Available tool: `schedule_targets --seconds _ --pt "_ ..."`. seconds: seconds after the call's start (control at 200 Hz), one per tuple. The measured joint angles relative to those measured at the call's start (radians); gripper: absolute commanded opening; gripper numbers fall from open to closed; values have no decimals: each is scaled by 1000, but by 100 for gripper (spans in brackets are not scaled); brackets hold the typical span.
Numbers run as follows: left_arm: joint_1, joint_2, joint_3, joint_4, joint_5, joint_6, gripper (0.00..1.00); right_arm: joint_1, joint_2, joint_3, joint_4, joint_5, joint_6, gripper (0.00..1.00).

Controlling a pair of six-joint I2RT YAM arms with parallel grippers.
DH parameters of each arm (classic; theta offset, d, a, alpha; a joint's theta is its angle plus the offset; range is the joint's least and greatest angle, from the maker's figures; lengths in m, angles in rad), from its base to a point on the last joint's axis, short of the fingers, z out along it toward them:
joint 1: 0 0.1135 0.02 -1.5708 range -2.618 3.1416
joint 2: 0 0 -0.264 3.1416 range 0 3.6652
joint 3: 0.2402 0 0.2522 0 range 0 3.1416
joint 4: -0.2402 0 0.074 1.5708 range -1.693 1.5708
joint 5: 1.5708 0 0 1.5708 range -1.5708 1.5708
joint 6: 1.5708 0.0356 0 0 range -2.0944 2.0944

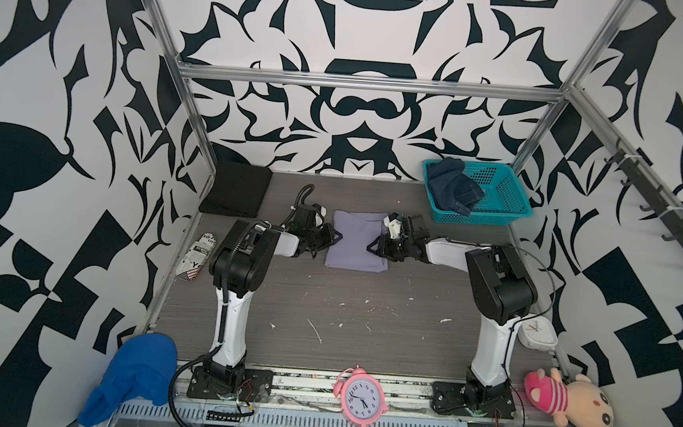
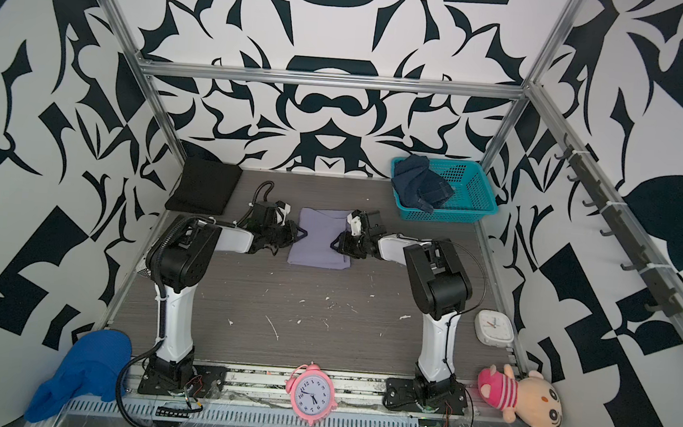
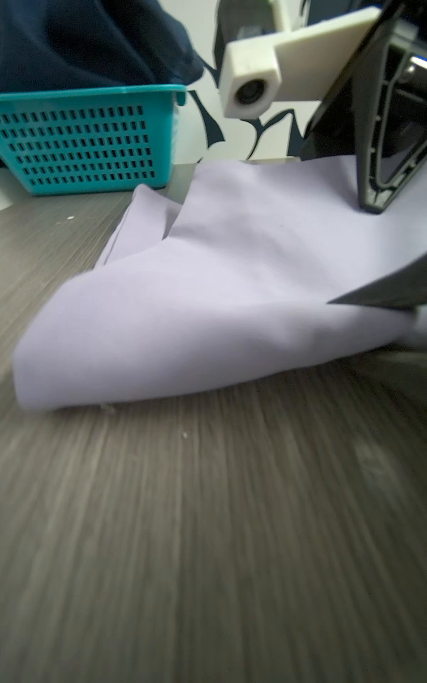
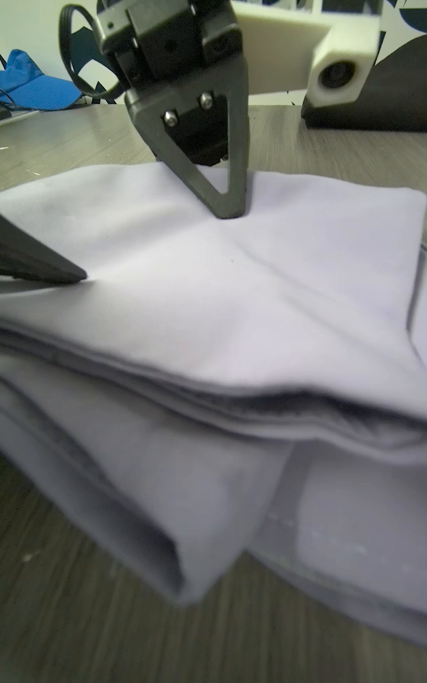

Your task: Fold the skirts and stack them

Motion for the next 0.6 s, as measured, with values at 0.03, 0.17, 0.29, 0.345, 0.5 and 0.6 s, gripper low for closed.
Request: schedule_targets --seconds 0.03,0.17,0.29,0.345,0.5,0.6 --pt "3 -2 0 -6 2 10 0 0 0 0 1 0 1 45" --pt "19 -21 12 -82 0 53 0 2 -5 0 0 0 6 55" --pt "43 -38 66 -205 5 138 0 3 -55 -2 -12 15 2 65" --pt "58 -52 108 -286 -2 198 0 5 -94 -2 -23 31 -13 67" --pt "108 -106 247 -508 -53 395 0 13 -209 -1 -37 79 -56 68" --pt "137 -143 326 -629 -113 544 0 27 -232 6 -36 88 -74 68"
